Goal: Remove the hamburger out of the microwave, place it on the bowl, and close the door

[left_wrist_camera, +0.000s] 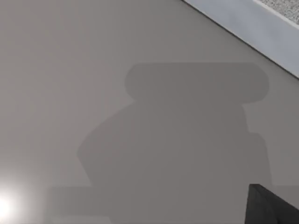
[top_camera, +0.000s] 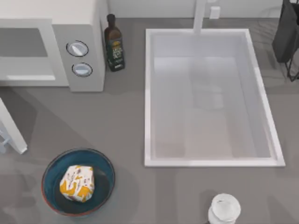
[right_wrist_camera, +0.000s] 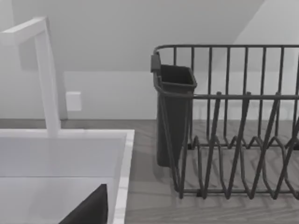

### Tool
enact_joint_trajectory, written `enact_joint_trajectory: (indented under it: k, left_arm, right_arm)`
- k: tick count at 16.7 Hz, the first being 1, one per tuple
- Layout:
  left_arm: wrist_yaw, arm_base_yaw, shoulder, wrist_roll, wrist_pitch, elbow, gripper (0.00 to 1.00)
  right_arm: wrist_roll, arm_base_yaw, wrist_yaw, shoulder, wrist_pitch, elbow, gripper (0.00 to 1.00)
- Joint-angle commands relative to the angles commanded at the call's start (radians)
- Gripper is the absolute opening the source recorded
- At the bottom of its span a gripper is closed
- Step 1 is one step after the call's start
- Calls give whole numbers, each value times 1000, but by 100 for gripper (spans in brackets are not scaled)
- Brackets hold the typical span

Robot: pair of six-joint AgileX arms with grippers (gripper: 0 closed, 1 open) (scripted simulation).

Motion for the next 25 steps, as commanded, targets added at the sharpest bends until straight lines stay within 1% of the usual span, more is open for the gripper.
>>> enact_joint_trajectory:
  k: [3,8,10,12,17,19,21,25]
  left_arm:
    - [-55,-86,-86,-84,34,-83,0]
    - [-59,-92,-91,-94,35,-89,0]
    - [-88,-127,-105,-127,37,-99,0]
    - [-139,-200,-133,-184,40,-117,0]
    - [-307,-479,-233,-376,50,-179,0]
    - [-366,-560,-271,-444,54,-202,0]
    - [-400,-597,-294,-481,57,-216,0]
    - [-399,-596,-291,-483,56,-213,0]
  right_arm:
    - [0,0,0,0,0,0,100]
    - [0,0,0,0,0,0,100]
    - [0,0,0,0,0,0,100]
    - [0,0,0,0,0,0,100]
    - [0,0,0,0,0,0,100]
    - [0,0,0,0,0,0,100]
    - [0,0,0,0,0,0,100]
    - [0,0,0,0,0,0,100]
